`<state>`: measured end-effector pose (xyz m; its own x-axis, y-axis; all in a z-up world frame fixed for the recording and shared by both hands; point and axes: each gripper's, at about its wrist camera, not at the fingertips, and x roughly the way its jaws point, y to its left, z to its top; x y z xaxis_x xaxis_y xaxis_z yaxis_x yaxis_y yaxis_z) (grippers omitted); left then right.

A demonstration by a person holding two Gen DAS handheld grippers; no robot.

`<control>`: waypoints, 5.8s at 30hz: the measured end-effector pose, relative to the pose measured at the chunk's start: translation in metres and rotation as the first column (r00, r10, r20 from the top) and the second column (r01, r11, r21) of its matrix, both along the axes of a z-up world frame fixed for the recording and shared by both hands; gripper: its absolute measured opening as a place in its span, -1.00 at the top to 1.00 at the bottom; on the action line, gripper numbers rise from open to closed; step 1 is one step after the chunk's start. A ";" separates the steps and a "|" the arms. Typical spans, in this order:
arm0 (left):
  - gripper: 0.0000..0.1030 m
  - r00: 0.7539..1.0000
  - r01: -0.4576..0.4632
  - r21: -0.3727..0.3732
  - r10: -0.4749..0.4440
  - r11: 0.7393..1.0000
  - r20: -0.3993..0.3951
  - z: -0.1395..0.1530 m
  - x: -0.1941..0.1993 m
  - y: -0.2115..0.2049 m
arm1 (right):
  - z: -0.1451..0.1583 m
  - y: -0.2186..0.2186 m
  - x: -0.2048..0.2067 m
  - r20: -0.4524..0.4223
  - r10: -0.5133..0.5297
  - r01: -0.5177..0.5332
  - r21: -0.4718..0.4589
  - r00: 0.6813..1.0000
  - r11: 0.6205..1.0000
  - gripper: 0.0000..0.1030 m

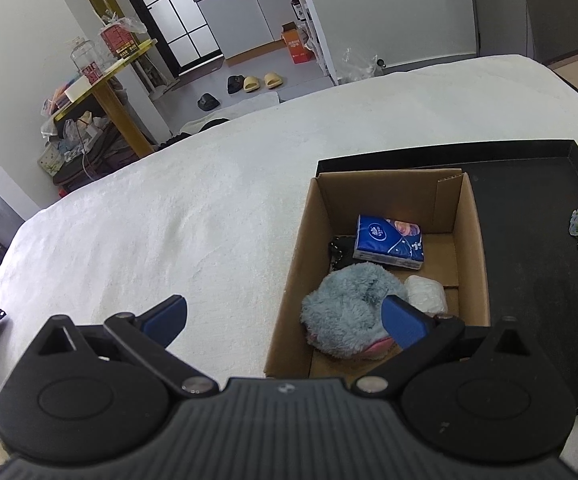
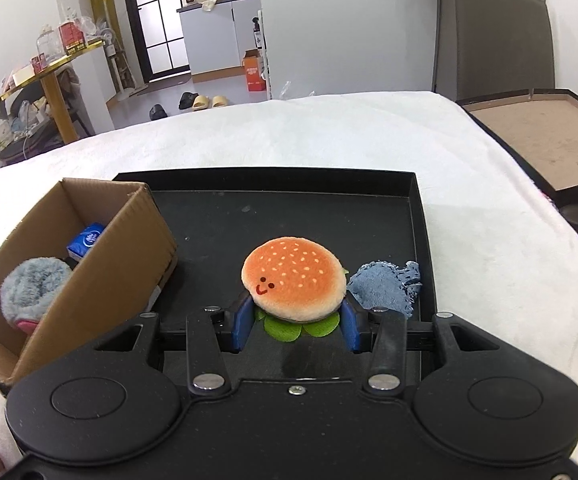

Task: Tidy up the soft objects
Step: 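Lift the burger plush into the box and open the right gripper, then move the right gripper to the blue denim cloth and close on it, then carry the denim cloth into the box and open the right gripper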

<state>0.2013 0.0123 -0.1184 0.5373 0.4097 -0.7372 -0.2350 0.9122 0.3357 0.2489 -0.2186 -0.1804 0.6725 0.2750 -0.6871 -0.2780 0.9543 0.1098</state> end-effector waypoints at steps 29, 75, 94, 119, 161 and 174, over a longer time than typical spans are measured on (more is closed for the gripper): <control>-0.98 0.996 0.070 -0.124 -0.061 0.990 0.072 -0.012 -0.016 0.025 | 0.042 0.040 -0.031 0.065 -0.024 0.027 -0.055 0.998 0.998 0.15; 0.79 0.998 -0.032 -0.405 0.007 0.914 -0.063 -0.055 -0.004 0.087 | 0.057 0.186 -0.016 0.117 0.202 -0.163 -0.277 0.972 0.947 -0.17; 0.32 1.000 0.002 -0.286 0.002 0.958 0.010 -0.036 -0.011 0.067 | 0.040 0.124 -0.035 0.068 0.093 -0.076 -0.216 0.993 0.973 -0.26; -0.62 0.999 0.029 -0.070 -0.031 0.997 -0.033 -0.032 0.003 0.023 | -0.004 0.020 0.000 0.013 -0.044 0.045 -0.088 0.999 0.995 -0.33; -0.99 0.997 0.032 0.195 -0.017 0.980 -0.079 -0.042 0.046 -0.039 | -0.070 -0.023 0.047 -0.031 -0.176 0.176 -0.021 0.984 0.984 0.41; -0.99 0.997 0.032 0.174 -0.018 0.984 -0.079 -0.040 0.042 -0.036 | -0.065 -0.038 0.044 -0.100 -0.151 0.160 0.082 0.983 0.984 0.62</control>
<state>0.2429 -0.0235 -0.1589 0.4933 0.5231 -0.6950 -0.1801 0.8431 0.5068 0.2928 -0.2568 -0.2454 0.6462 0.2350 -0.7261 -0.1116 0.9703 0.2147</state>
